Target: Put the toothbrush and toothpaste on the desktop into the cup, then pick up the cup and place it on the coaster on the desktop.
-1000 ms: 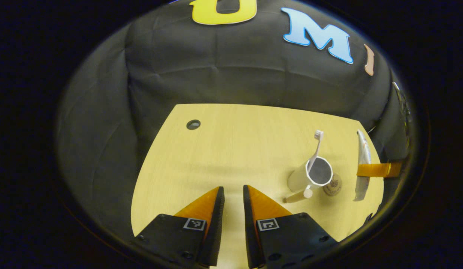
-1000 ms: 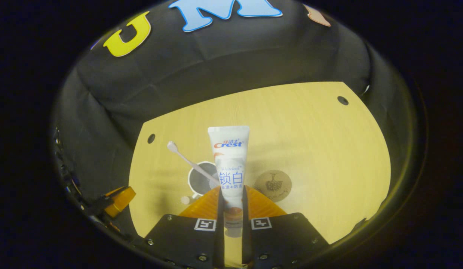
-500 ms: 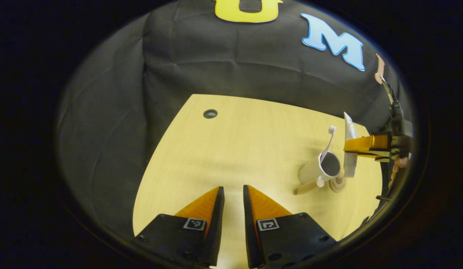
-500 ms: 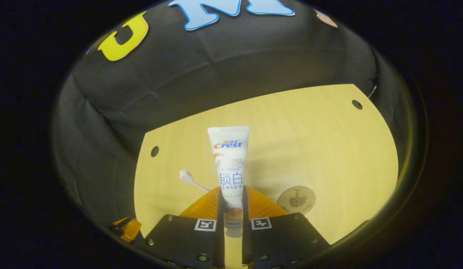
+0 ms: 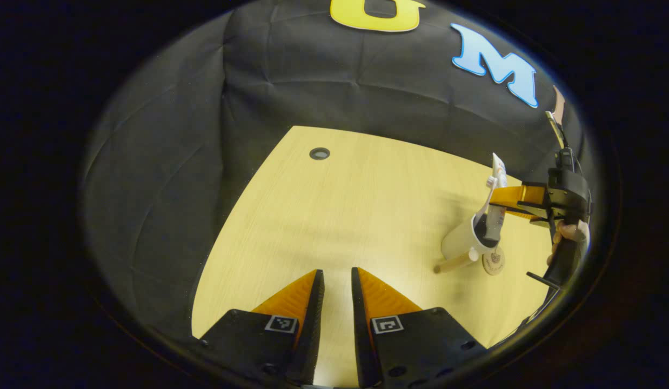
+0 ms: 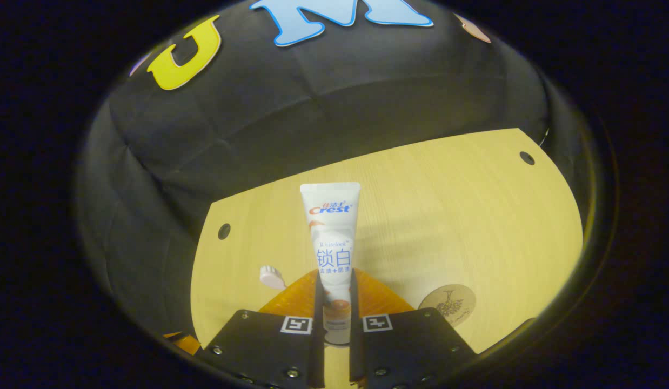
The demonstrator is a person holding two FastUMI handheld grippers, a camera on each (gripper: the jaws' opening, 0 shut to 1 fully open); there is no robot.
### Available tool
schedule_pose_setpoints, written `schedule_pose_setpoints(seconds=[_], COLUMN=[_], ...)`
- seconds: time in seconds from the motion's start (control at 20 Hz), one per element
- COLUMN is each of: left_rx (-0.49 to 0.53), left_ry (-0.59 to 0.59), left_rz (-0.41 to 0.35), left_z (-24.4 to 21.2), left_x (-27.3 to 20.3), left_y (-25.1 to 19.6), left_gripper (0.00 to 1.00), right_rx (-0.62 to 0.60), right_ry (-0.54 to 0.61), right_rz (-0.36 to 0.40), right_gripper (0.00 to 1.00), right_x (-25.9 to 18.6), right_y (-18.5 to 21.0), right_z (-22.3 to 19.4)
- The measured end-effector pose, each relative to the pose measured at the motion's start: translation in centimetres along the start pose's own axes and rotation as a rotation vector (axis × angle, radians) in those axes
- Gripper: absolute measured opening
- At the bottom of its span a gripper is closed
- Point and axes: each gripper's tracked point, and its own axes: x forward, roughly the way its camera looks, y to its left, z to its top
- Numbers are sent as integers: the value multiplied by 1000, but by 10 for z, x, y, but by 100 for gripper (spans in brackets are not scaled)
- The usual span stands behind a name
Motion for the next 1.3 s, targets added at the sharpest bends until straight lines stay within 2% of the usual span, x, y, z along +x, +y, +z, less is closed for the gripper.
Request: schedule_pose_setpoints(seconds=[0.45,0.7,0.75,0.8,1.0,1.3], left_rx=[-20,-7,-3,3,25,57], left_ry=[30,32,32,31,33,35], left_rz=[24,12,5,-2,-32,-105], left_z=[-16,-14,-14,-14,-15,-20], left_x=[-4,-1,-1,-1,4,3], left_y=[1,-10,-16,-23,-44,-78], left_gripper=[36,36,36,36,36,36], right_rx=[-56,-90,-92,-88,-98,-103], right_ry=[-172,-179,-168,-164,-170,-191], right_rz=[56,60,61,68,79,106], right_gripper=[19,31,25,34,37,35], right_x=[6,9,10,5,-11,-41], right_y=[-3,2,2,1,0,2], right_z=[3,22,21,14,3,-1])
